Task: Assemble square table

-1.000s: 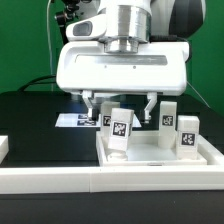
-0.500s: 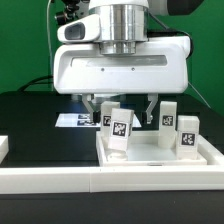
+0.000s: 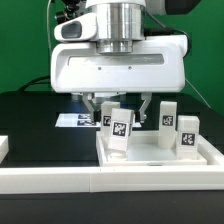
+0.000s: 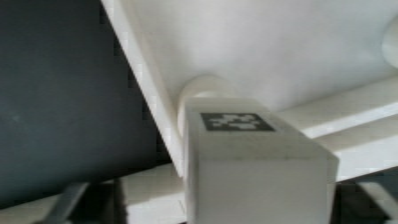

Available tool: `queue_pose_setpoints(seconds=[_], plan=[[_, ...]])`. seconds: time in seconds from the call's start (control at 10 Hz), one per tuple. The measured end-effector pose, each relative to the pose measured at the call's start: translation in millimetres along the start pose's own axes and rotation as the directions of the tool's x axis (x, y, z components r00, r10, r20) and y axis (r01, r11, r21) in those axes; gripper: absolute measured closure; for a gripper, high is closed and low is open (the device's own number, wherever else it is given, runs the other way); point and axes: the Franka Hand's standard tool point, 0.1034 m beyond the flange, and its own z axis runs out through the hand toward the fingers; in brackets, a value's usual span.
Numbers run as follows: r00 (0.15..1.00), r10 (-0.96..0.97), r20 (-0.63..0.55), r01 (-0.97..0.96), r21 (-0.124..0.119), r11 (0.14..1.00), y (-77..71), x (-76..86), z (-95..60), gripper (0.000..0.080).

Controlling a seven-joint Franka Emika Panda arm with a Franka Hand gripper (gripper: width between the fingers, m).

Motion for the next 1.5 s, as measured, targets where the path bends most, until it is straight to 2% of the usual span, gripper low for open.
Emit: queue_pose_setpoints(seconds=[0.1, 0.2, 0.7, 0.8, 1.0, 1.3, 1.4, 1.5], plan=[[1.000, 0.000, 0.001, 0.000, 0.000, 1.000, 0.2, -0.2, 0.4, 0.0415], [1.000, 0.000, 0.000, 0.000, 0.000, 1.000, 0.2, -0.2, 0.4, 0.0511], [0.996, 0.088, 0.001, -0.088, 0.001, 0.996, 0.1, -0.3, 0.5, 0.0511], [0.965, 0.264, 0.002, -0.264, 0.006, 0.965, -0.2, -1.0, 0.7, 0.0511], [0.886, 0.463, 0.004, -0.463, 0.009, 0.886, -0.2, -1.0, 0.9, 0.0509], [0.735, 0.678, 0.010, -0.678, 0.014, 0.735, 0.0, 0.2, 1.3, 0.0509], [0.703, 0.712, 0.009, -0.712, 0.009, 0.702, -0.8, 0.9, 1.6, 0.0509], [0.635, 0.772, 0.009, -0.772, 0.005, 0.635, -1.6, 2.3, 1.9, 0.0509]])
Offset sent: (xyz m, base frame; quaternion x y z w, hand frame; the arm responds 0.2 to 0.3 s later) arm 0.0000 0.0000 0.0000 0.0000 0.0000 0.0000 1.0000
